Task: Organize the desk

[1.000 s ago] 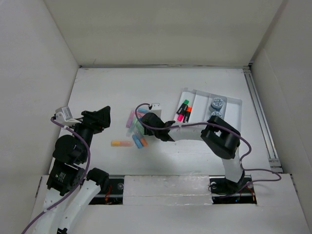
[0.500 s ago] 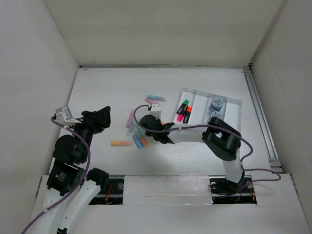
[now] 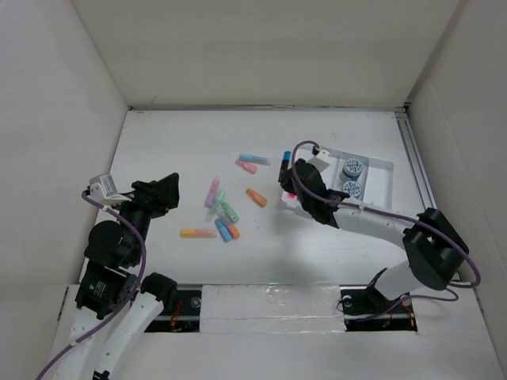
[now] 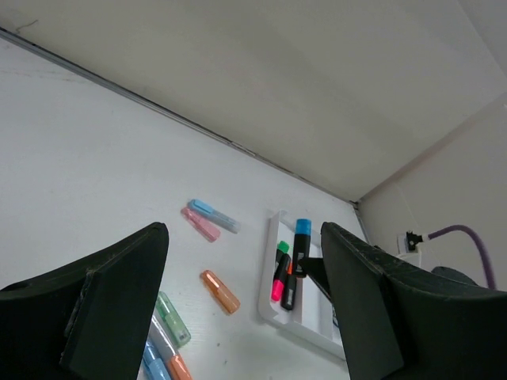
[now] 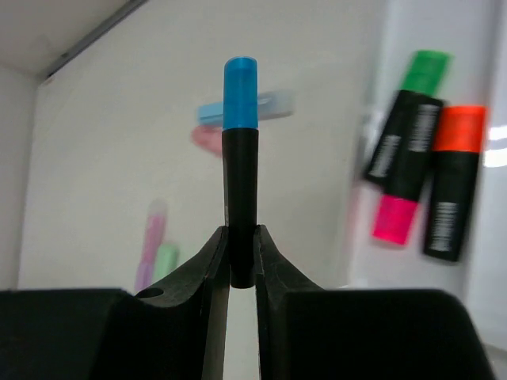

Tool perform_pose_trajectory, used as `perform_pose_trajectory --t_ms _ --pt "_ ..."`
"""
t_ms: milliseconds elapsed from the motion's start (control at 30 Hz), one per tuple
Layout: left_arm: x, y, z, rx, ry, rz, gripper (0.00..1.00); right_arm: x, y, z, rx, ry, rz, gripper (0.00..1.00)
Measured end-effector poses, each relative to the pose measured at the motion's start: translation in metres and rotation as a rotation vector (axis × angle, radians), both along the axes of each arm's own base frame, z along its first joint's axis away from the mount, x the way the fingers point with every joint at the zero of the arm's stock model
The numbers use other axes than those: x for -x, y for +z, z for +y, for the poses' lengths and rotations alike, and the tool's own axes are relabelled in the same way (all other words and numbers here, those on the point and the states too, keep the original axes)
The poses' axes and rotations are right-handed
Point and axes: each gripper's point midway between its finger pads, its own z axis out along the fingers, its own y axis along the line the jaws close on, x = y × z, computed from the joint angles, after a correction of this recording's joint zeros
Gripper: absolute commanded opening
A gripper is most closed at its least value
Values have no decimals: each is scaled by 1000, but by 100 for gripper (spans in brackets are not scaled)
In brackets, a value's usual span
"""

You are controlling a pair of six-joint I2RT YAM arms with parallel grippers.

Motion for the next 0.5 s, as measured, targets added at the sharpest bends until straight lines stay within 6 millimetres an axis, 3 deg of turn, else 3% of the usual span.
perform_pose_trajectory --t_ms 100,200,333,433,500 --pt "0 0 0 0 -1 1 74 -17 -34 -50 12 -113 74 18" --pt "0 -1 -1 0 -3 1 74 -27 -51 -83 17 -181 123 31" --pt "0 -1 -1 -1 -3 2 74 -34 -52 -93 -5 -200 137 48" --pt "0 -1 -1 -1 -3 3 73 -38 -48 -93 -13 -199 137 49" --pt "0 -2 -1 -2 -3 3 74 -40 -43 -91 -21 -196 129 45"
